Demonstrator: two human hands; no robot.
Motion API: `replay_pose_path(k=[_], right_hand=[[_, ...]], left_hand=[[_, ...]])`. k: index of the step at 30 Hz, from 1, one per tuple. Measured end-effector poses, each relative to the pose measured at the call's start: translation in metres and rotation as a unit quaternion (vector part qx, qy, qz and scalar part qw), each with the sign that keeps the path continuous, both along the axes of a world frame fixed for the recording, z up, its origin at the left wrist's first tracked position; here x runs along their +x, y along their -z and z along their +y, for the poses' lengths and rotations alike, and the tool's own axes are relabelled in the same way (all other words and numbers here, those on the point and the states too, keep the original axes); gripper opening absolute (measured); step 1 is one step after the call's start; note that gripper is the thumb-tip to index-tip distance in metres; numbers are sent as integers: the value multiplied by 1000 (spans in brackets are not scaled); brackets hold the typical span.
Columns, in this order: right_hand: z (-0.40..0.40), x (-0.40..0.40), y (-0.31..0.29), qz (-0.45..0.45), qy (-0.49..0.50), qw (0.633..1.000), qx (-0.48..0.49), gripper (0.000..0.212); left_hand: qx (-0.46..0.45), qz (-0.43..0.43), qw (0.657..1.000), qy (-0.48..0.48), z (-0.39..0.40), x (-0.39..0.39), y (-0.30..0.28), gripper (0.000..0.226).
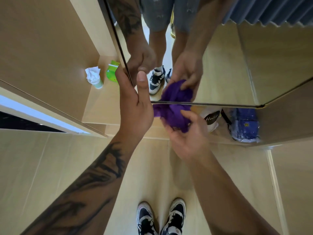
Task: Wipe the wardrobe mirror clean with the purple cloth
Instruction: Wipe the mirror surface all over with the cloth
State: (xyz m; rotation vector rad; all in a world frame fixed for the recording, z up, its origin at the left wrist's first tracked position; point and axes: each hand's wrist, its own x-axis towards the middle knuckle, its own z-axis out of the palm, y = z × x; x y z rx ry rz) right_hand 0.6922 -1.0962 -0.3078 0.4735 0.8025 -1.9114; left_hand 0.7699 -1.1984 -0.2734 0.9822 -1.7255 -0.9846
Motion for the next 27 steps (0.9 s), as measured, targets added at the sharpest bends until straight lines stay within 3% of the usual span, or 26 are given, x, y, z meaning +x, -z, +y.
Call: replay_pose_path(k=[2,5,12,17,21,27], right_hand=[[-9,9,1,19,-37,999,21,48],[-9,8,4,40,-47,997,42,36],[32,-39,0,35,116,987,106,25],[7,-15,4,-2,62,993,102,11],[10,-6,11,32,-26,994,102,13],[42,-40,8,16,-11,999,48,17]], left_hand=[[-1,-2,1000,-3,1,0,3,50],[-4,3,1000,-5,1,1,7,51],[-1,13,1000,-17,4,0,10,46],[13,9,1000,-19,3,0,11,53],[10,13,1000,-24,5,1,12,50],[11,14,999,-37,7,-1,8,51]])
